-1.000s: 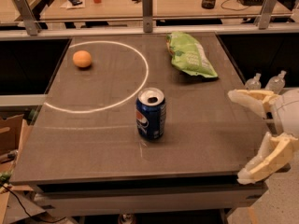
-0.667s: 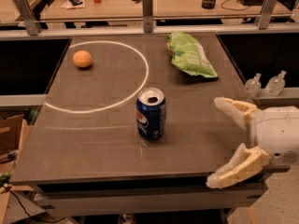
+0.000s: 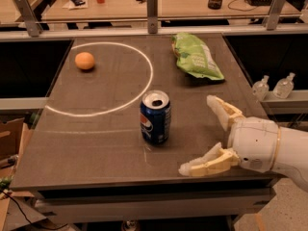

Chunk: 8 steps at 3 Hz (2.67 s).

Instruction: Move pepsi can near green rice chip bag

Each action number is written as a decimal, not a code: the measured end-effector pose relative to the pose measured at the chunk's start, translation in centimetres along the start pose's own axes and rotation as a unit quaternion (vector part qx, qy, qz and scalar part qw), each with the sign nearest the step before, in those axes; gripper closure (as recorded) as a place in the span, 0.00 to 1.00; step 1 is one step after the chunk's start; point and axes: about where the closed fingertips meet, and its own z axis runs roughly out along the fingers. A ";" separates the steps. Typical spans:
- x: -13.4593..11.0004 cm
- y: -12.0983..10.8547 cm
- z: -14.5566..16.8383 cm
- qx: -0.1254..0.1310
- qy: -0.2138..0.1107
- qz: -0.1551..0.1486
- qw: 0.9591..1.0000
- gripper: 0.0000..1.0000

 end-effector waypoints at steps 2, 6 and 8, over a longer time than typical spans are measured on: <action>0.4 -1.4 4.3 -0.004 -0.047 -0.007 0.999 0.00; 0.8 -2.4 11.0 -0.072 -0.062 0.007 0.995 0.64; 1.2 -2.5 9.9 -0.062 -0.046 0.017 0.997 1.00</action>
Offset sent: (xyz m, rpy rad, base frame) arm 0.0546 0.0498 -0.0207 0.1213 -0.0681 0.0270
